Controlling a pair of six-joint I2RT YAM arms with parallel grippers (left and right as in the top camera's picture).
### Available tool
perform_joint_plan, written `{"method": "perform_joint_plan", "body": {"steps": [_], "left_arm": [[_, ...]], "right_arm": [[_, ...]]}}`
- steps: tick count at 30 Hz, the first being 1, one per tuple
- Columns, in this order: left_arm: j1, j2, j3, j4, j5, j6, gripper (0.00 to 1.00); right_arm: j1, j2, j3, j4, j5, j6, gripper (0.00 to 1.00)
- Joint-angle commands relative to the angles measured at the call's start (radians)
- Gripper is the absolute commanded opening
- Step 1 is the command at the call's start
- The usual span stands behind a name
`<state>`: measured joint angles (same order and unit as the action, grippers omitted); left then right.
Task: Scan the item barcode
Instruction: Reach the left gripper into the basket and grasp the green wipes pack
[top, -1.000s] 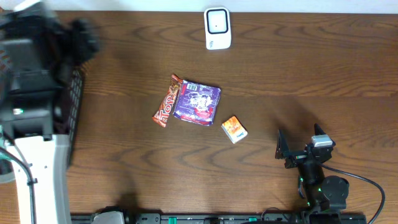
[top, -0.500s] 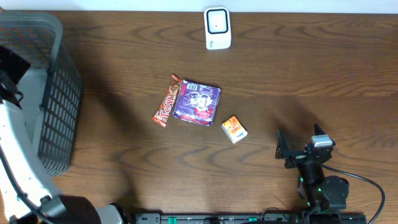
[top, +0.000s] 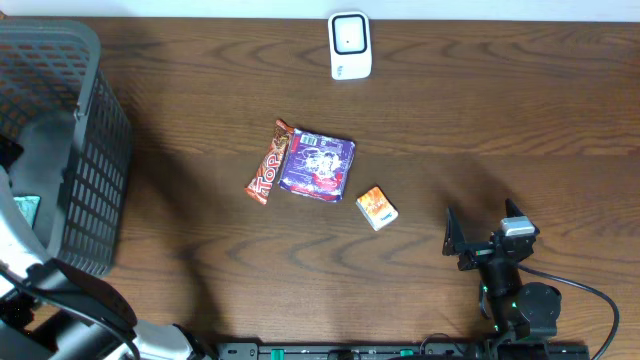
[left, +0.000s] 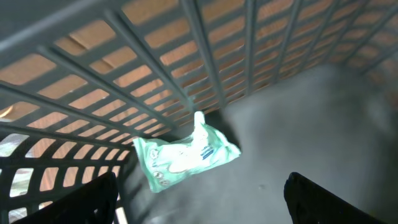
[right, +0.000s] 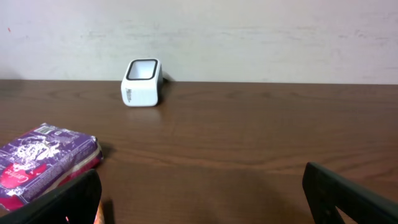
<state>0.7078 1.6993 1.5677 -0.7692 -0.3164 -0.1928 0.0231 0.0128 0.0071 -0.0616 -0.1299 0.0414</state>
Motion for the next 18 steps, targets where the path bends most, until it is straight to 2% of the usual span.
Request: {"method": "perform_joint_plan", "body": {"steps": [1,5,11,18], "left_arm": [[0.005,0.045,-0.01,-0.027,-0.114,0.043,0.85],[0.005,0.077,-0.011,-0.029,-0.203,0.043,0.85],[0.005,0.132,-0.012,0.002,-0.212,0.044,0.85],[0.005,0.218,-0.012,0.064,-0.208,0.163,0.85]], "right_arm": [[0.004,-0.002,-0.002,-0.003,0.006,0.01,0.99],[0.004,-0.002,-0.002,-0.003,0.006,0.01,0.99],[0.004,-0.002,-0.002,-0.003,0.006,0.01,0.99],[0.004,-0.002,-0.002,-0.003,0.006,0.01,0.99]]}}
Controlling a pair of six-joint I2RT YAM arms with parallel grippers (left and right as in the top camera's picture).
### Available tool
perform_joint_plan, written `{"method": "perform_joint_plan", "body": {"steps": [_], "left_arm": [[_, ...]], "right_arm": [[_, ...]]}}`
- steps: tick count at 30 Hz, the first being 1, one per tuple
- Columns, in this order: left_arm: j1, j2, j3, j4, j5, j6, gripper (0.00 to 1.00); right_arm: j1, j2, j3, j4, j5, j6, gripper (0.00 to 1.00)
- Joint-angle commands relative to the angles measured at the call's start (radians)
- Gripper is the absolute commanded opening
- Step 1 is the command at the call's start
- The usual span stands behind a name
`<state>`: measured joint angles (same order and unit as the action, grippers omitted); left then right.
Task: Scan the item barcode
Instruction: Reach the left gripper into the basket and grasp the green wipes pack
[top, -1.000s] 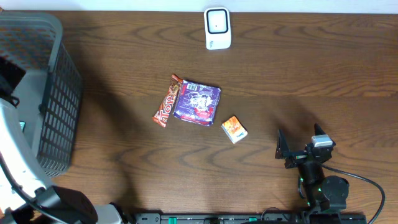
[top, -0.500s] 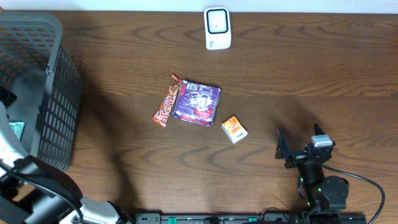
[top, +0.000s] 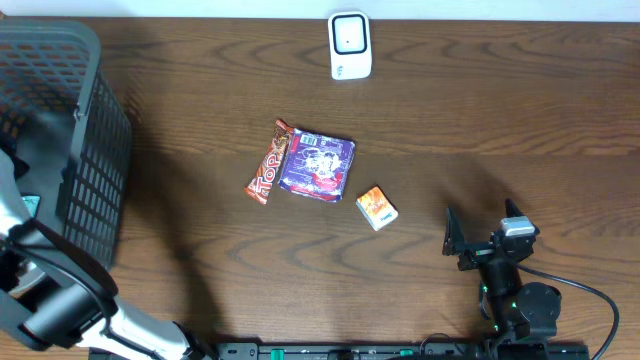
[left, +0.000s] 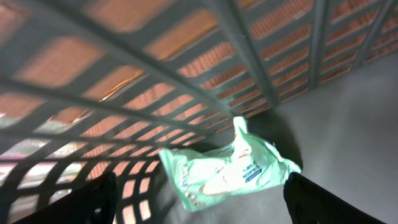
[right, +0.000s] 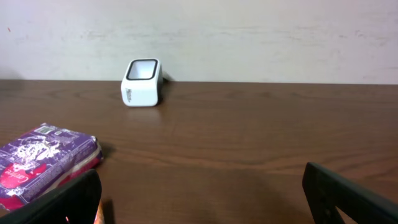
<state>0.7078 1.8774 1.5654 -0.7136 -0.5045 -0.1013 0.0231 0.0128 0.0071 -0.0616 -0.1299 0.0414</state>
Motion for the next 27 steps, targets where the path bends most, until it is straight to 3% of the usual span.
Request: {"method": "perform_joint_plan", "body": {"steps": [1,7,27], "left_arm": [[0.005,0.054,-0.01,0.011,-0.013,0.085,0.85],[0.005,0.132,-0.01,0.011,0.113,0.202,0.84],[0.057,0.178,-0.145,0.129,0.12,0.206,0.81]], "right_arm": [[0.004,-0.002,-0.002,-0.003,0.006,0.01,0.99],[0.004,-0.002,-0.002,-0.003,0.006,0.01,0.99],[0.004,-0.002,-0.002,-0.003,0.006,0.01,0.99]]}}
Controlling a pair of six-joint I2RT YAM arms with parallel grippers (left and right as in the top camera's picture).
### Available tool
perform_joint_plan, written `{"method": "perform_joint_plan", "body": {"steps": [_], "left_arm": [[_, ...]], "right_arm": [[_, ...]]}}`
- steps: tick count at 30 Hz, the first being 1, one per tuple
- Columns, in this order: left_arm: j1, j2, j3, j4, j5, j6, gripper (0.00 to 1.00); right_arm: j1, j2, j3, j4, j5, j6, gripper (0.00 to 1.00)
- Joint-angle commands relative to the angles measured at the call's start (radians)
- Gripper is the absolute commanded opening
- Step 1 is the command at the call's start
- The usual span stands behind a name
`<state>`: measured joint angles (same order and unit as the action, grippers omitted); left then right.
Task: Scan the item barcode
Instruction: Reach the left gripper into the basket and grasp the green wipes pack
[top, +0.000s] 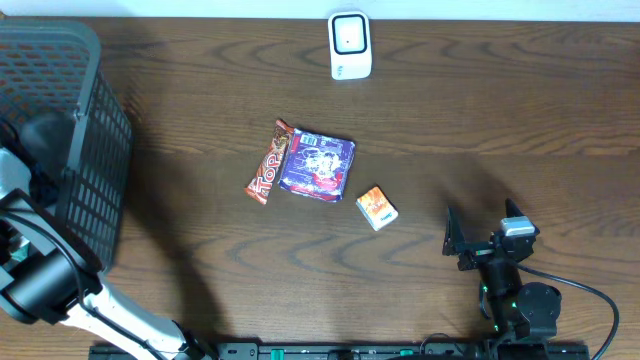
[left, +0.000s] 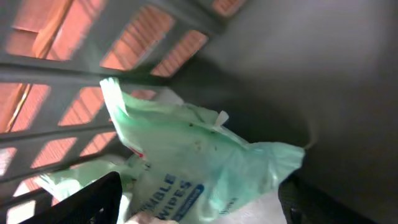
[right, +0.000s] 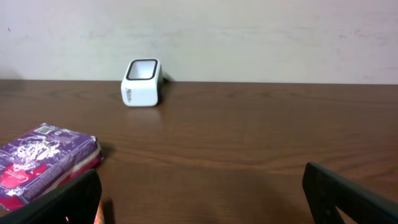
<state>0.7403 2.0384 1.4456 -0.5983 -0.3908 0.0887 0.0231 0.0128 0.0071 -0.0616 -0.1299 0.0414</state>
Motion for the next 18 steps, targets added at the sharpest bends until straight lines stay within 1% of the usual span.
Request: {"method": "perform_joint_plan", "body": {"steps": [1,3,4,6,7,9,11,12,16,18], "left_arm": [[0.031,0.017,-0.031,0.02,0.006,0.016,0.81],[0.043,0.018,-0.038,0.026,0.016,0.016,0.8],[0.048,0.018,-0.038,0.025,0.029,0.016,0.76],[0.058,0.018,-0.038,0.024,0.076,0.015,0.61],[0.06,0.018,-0.038,0.023,0.096,0.016,0.51],[0.062,0.018,-0.038,0.021,0.119,0.015,0.26],[0.061,0.018,-0.038,0.017,0.12,0.011,0.11],[0.061,0.018,-0.037,0.011,0.121,0.009,0.08],[0.059,0.011,-0.037,-0.036,0.122,-0.008,0.07],[0.059,-0.009,-0.037,-0.053,0.122,-0.06,0.07]], "right_arm": [[0.004,-0.002,-0.002,-0.003,0.006,0.01,0.99],[0.004,-0.002,-0.002,-0.003,0.006,0.01,0.99],[0.004,-0.002,-0.002,-0.003,0.006,0.01,0.99],[0.004,-0.002,-0.002,-0.003,0.006,0.01,0.99],[0.004,-0.002,-0.002,-0.003,0.006,0.01,0.99],[0.004,-0.002,-0.002,-0.003,0.006,0.01,0.99],[0.004,-0.002,-0.002,-0.003,0.006,0.01,0.99],[0.004,-0.002,-0.002,-0.003,0.006,0.01,0.99],[0.004,-0.002,-0.002,-0.003,0.006,0.01,0.99],[0.004,-0.002,-0.002,-0.003,0.006,0.01,0.99]]}}
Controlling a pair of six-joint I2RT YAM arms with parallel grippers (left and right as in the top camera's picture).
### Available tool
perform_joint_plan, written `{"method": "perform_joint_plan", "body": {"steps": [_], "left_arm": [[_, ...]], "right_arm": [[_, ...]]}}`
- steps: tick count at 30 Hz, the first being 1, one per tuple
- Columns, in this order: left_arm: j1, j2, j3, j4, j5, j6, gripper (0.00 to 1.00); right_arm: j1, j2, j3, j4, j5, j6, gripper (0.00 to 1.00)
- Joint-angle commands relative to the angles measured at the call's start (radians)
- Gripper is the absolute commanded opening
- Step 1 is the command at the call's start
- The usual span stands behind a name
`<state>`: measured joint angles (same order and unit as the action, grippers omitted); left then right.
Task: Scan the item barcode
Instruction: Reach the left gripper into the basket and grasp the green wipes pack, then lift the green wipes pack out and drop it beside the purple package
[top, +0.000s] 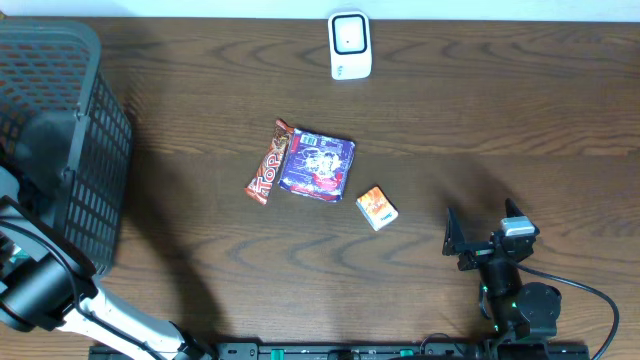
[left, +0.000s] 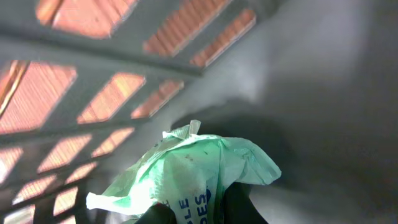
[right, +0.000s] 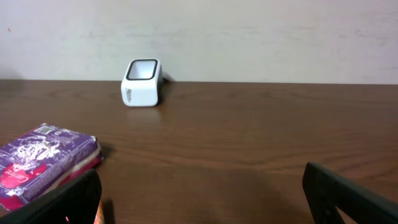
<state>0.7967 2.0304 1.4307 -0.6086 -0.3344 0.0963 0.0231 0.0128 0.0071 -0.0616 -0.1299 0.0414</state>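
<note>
Inside the grey basket (top: 92, 150), the left wrist view shows a pale green wipes pack (left: 193, 165) with blue lettering lying against the slatted wall (left: 93, 50). My left gripper (left: 199, 210) is shut on the pack's lower edge, a dark finger (left: 239, 205) on each side. The overhead view shows only the left arm (top: 30, 285) reaching into the basket. The white barcode scanner (top: 350, 45) stands at the far edge of the table. My right gripper (right: 202, 196) rests open and empty at the front right.
A Top chocolate bar (top: 268, 162), a purple packet (top: 318, 165) and a small orange box (top: 377, 207) lie mid-table. The scanner (right: 142, 83) and the purple packet (right: 43, 162) also show in the right wrist view. The basket fills the far left.
The left fingers stood wide apart on either side of the green wipes pack. Now they are shut on it. The right arm has not moved.
My left gripper was open well above the green pack in the basket. At each later moment it was closer, until the pack filled the space between its fingers. Now it grips the pack. The right arm and the table items stayed put.
</note>
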Motion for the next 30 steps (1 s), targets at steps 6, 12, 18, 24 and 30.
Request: {"method": "perform_joint_plan", "body": {"steps": [6,12,18,24,30], "left_arm": [[0.002,-0.15,-0.021,-0.063,0.184,-0.244,0.07],[0.002,-0.36,-0.021,-0.001,0.62,-0.271,0.07],[0.002,-0.55,-0.021,0.069,0.907,-0.522,0.07],[-0.074,-0.657,-0.021,0.084,1.04,-0.61,0.07],[-0.245,-0.74,-0.021,0.156,1.157,-0.611,0.07]], "right_arm": [[0.004,-0.002,-0.002,-0.003,0.006,0.01,0.99],[0.004,-0.002,-0.002,-0.003,0.006,0.01,0.99],[0.004,-0.002,-0.002,-0.003,0.006,0.01,0.99],[0.004,-0.002,-0.002,-0.003,0.006,0.01,0.99],[0.004,-0.002,-0.002,-0.003,0.006,0.01,0.99]]}}
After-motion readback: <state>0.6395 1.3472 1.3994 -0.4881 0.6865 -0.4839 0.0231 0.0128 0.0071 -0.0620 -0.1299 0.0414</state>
